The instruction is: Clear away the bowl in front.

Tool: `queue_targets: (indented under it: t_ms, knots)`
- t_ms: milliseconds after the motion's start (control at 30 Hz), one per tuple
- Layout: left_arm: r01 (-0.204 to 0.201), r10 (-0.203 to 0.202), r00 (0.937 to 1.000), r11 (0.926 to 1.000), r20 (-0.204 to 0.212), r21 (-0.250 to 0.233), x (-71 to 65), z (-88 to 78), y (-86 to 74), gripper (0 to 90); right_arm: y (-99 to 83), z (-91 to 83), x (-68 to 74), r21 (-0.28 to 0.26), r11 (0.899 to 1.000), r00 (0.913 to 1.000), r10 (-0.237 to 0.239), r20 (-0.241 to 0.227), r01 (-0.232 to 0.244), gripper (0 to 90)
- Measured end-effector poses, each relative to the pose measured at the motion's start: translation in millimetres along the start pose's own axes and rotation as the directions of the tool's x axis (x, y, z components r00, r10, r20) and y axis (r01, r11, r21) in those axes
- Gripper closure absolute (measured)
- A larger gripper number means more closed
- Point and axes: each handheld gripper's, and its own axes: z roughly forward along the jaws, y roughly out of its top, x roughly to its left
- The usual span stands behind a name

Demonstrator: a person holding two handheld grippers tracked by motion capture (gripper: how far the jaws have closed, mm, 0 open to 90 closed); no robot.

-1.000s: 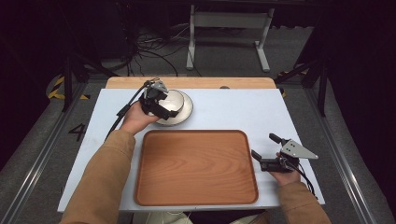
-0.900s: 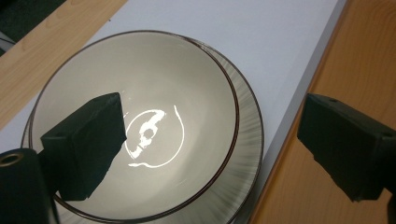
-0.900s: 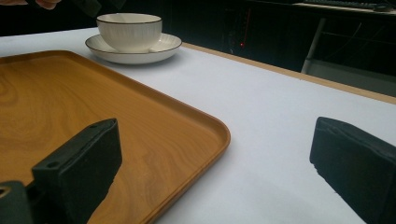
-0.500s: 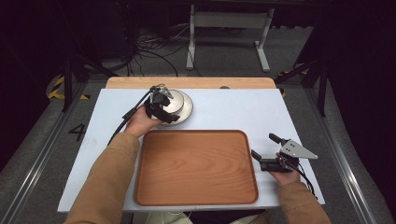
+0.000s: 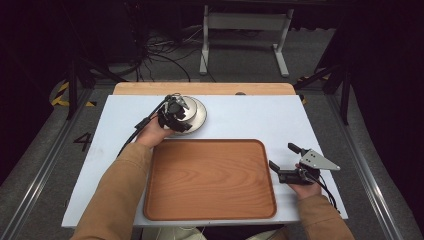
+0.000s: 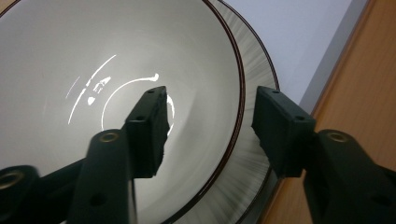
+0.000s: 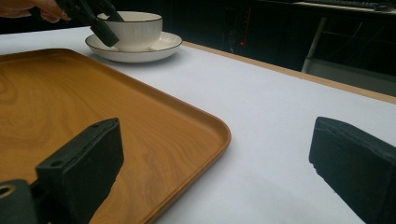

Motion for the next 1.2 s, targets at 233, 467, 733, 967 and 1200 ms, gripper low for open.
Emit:
queue_targets:
  t_ms: [233, 467, 733, 967, 1200]
  knots:
    - [-0.031, 0.032, 0.9991, 0.9986, -0.027, 0.044, -2.6, 1.2, 1.4, 62.3, 0.0, 0.2, 0.0, 0.000, 1.000, 1.0000, -0.003, -0.001, 0.003, 3.7]
    - [-0.065, 0.069, 0.9962, 0.9957, -0.053, 0.065, -7.4, 2.5, 3.8, 74.3, 0.0, 0.3, 0.1, 0.000, 1.000, 1.0000, -0.005, -0.001, 0.005, 3.7]
    - [-0.093, 0.098, 0.9927, 0.9926, -0.070, 0.078, -11.9, 3.5, 7.7, 78.8, 0.0, 0.3, 0.1, 0.003, 1.000, 1.0000, -0.006, 0.000, 0.006, 3.7]
    - [-0.132, 0.142, 0.9844, 0.9868, -0.104, 0.093, -19.0, 4.6, 9.8, 82.4, 0.0, 0.3, -0.1, 0.004, 1.000, 1.0000, -0.004, 0.001, 0.004, 3.8]
    - [-0.136, 0.147, 0.9823, 0.9855, -0.116, 0.101, -20.6, 4.8, 10.6, 82.5, 0.1, 0.2, -0.4, 0.005, 1.000, 1.0000, -0.001, 0.003, 0.001, 3.8]
